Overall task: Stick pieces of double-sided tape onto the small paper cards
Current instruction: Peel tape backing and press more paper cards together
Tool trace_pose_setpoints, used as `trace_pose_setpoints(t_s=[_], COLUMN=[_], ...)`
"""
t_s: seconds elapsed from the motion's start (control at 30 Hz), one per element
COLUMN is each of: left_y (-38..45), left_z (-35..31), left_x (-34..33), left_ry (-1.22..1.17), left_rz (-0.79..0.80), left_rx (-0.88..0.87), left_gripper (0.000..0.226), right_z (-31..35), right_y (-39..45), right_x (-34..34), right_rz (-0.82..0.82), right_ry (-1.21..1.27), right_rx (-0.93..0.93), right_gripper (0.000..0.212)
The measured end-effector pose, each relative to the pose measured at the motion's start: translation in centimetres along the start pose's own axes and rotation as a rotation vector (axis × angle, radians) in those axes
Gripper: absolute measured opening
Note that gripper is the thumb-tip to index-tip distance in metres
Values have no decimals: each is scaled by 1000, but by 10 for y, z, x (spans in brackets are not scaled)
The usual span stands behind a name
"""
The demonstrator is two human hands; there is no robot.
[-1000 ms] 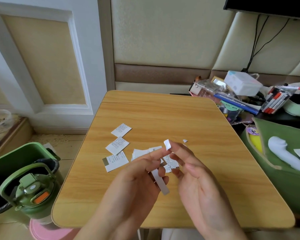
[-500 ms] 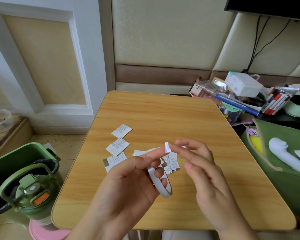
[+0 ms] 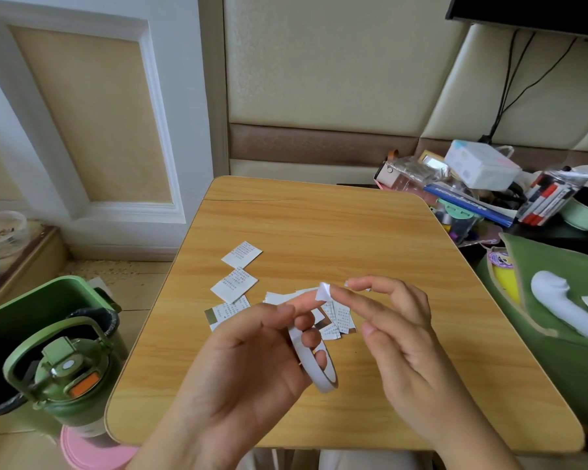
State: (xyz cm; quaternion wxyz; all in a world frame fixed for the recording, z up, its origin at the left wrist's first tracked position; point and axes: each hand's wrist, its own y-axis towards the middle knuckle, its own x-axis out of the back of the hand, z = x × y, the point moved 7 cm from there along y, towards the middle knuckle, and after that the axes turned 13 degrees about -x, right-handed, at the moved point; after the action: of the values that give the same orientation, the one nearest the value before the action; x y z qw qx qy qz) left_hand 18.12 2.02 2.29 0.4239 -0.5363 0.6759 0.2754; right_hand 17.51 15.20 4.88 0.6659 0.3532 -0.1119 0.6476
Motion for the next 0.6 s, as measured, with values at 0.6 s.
trace_pose_setpoints(t_s=[0.6], left_y=[-3], left_z=[-22], left_x=[-5], left_ry=[253], left_rz=[28], left_rx=[-253], left_gripper=[66], right_z=[11], right_y=[-5], right_x=[20], right_rz=[-287], right_ry=[-14], right_rx=[-74], right_gripper=[19])
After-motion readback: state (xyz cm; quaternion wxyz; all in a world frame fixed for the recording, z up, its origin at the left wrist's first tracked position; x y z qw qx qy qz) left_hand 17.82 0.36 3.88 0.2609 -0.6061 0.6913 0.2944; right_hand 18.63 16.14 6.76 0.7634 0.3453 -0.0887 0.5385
